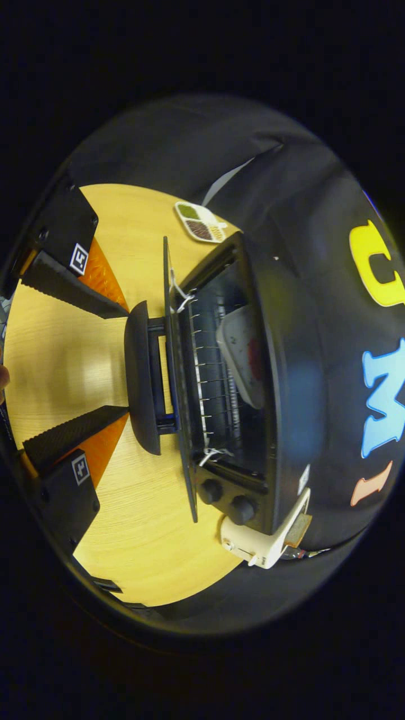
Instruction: Open the toaster oven, put the food inside, and close the toaster oven door.
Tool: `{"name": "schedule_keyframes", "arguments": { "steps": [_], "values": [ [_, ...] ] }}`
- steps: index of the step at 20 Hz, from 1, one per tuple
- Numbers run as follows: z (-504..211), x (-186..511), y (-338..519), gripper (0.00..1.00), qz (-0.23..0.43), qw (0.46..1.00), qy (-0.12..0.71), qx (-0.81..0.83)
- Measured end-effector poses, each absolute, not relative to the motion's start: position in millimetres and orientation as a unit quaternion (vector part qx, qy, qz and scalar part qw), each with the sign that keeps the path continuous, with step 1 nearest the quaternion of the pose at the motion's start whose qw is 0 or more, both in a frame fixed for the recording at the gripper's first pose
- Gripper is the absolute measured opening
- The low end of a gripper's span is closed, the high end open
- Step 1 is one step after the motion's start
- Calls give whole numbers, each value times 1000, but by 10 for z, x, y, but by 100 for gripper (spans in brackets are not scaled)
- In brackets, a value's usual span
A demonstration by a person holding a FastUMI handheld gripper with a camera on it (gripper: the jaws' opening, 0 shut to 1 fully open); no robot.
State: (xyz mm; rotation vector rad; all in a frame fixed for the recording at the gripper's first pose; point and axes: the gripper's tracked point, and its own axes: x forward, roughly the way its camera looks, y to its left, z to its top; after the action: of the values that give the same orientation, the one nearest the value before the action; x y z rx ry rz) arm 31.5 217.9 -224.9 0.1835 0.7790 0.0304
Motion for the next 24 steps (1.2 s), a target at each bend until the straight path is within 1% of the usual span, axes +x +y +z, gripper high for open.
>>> {"name": "schedule_keyframes", "arguments": {
  "steps": [2, 7, 9, 14, 20, 24],
  "values": [
    [-1958, 400, 2125, 99, 19, 935, 343, 87],
    [-1429, 230, 1954, 99, 37, 967, 244, 61],
    [-1073, 146, 1814, 99, 44, 977, 203, 43],
    [-620, -107, 1352, 98, 43, 994, 102, -5],
    [-448, -539, 771, 98, 19, 997, 77, 17],
    [-380, -786, 264, 98, -20, 999, 50, 3]
  ]
}}
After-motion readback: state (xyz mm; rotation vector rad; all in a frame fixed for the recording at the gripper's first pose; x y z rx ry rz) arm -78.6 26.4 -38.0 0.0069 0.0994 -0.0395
